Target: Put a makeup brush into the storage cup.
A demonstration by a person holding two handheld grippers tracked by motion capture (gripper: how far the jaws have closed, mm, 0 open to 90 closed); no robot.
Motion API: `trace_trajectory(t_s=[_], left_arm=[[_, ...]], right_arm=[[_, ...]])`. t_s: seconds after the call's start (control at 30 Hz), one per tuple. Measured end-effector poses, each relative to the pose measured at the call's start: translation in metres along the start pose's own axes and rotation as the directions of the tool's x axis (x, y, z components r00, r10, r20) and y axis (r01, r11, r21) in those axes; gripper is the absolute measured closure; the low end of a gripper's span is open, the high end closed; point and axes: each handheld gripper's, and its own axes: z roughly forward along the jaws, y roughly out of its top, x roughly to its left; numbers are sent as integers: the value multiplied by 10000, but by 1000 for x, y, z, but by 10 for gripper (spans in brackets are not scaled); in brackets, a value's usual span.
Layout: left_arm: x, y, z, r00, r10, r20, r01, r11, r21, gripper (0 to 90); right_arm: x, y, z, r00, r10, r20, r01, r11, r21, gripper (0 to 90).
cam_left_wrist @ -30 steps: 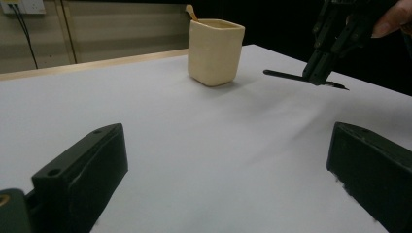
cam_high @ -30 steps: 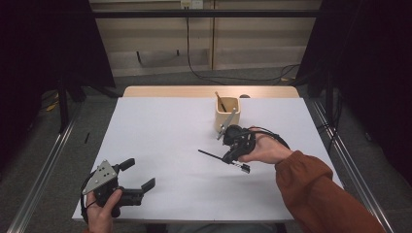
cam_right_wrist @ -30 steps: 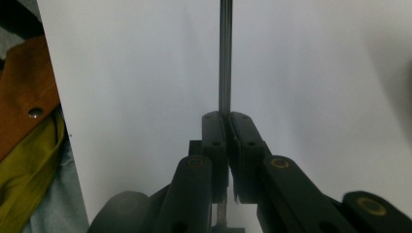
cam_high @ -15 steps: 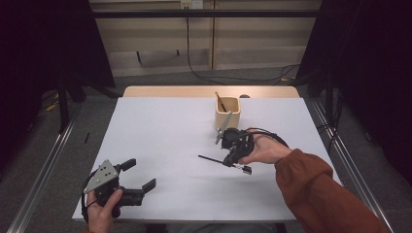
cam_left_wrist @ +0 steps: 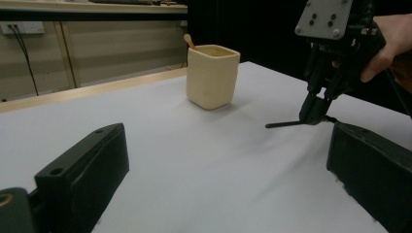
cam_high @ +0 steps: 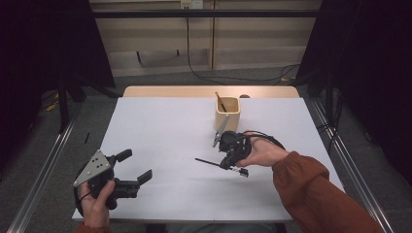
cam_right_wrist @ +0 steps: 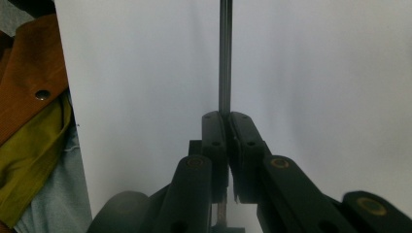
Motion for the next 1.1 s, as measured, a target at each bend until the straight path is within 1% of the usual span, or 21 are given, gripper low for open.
trace_trajectory(t_s=[0.03, 0.07, 0.1, 0.13, 0.17, 0.2, 0.27, 0.3, 0.37, 0.5, 0.57, 0.6, 0.67, 0.7, 0.77, 0.87, 0.9, 0.93, 0.97, 1.03, 1.1], left_arm=[[0, 2, -1, 10000, 46, -17, -47, 10000, -82, 14], [1, 5, -1, 10000, 77, -28, -77, 9998, -185, 12], [2, 8, -3, 10000, 82, 49, -82, 9998, -170, 13], [3, 11, -3, 9989, 11, 465, -6, 9999, -101, 12], [3, 14, -3, 9971, 83, 763, -76, 9999, -94, 13], [3, 18, -3, 9957, 191, 903, -180, 9997, -140, 15], [0, 24, 0, 9960, 404, 795, -397, 9992, -104, 12], [-1, 26, 3, 9958, 403, 828, -398, 9992, -68, 12], [-2, 29, 9, 9940, 470, 992, -475, 9989, 32, 12], [-5, 32, 21, 9884, 626, 1387, -664, 9975, 226, 12], [-6, 33, 27, 9861, 673, 1520, -727, 9969, 308, 12], [-6, 33, 30, 9839, 696, 1646, -770, 9963, 387, 12], [-8, 34, 37, 9824, 725, 1721, -823, 9953, 509, 12], [-8, 34, 39, 9808, 740, 1803, -856, 9947, 576, 12], [-10, 35, 44, 9785, 739, 1925, -890, 9935, 712, 12], [-11, 35, 52, 9743, 737, 2129, -940, 9918, 870, 12], [-11, 35, 53, 9728, 775, 2182, -1008, 9901, 976, 12], [-12, 35, 56, 9699, 812, 2295, -1069, 9890, 1021, 13], [-12, 36, 57, 9697, 812, 2302, -1086, 9881, 1088, 14], [-12, 37, 61, 9661, 826, 2446, -1143, 9863, 1185, 14], [-13, 38, 64, 9660, 877, 2432, -1216, 9843, 1279, 14]], right_arm=[[0, 0, 0, 10000, -80, 22, 81, 9999, -72, 860], [1, 1, 1, 10000, -20, 21, 20, 9999, -135, 860], [0, 1, 0, 10000, -47, 23, 48, 9999, -146, 860], [0, 1, 0, 10000, -78, 16, 78, 9998, -167, 860], [0, 1, 0, 10000, -78, 1, 78, 9998, -170, 860], [0, 1, 0, 9999, -104, -1, 104, 9998, -141, 860], [0, 0, -1, 10000, -71, -9, 70, 9998, -175, 860], [0, 0, -1, 9999, -118, -12, 117, 9996, -253, 860], [0, -1, -1, 9999, -121, -43, 120, 9996, -237, 860], [1, -1, -1, 9999, -87, -101, 85, 9998, -158, 860], [1, -2, -1, 9999, -83, -112, 81, 9998, -165, 860], [1, -2, 0, 9998, -167, -90, 165, 9996, -219, 860], [1, -3, 1, 9997, -222, -103, 219, 9995, -244, 860], [1, -3, 1, 9998, -170, -120, 168, 9996, -215, 860], [3, -3, 2, 9995, -251, -181, 247, 9995, -187, 860], [5, -2, 2, 9991, -325, -283, 319, 9993, -200, 860], [5, -2, 3, 9987, -396, -315, 390, 9990, -218, 860], [5, -2, 3, 9986, -412, -331, 405, 9990, -207, 860], [5, -1, 3, 9986, -380, -360, 375, 9992, -165, 860], [5, -1, 4, 9988, -340, -358, 337, 9994, -99, 860], [5, -1, 4, 9984, -432, -359, 427, 9990, -140, 860]])
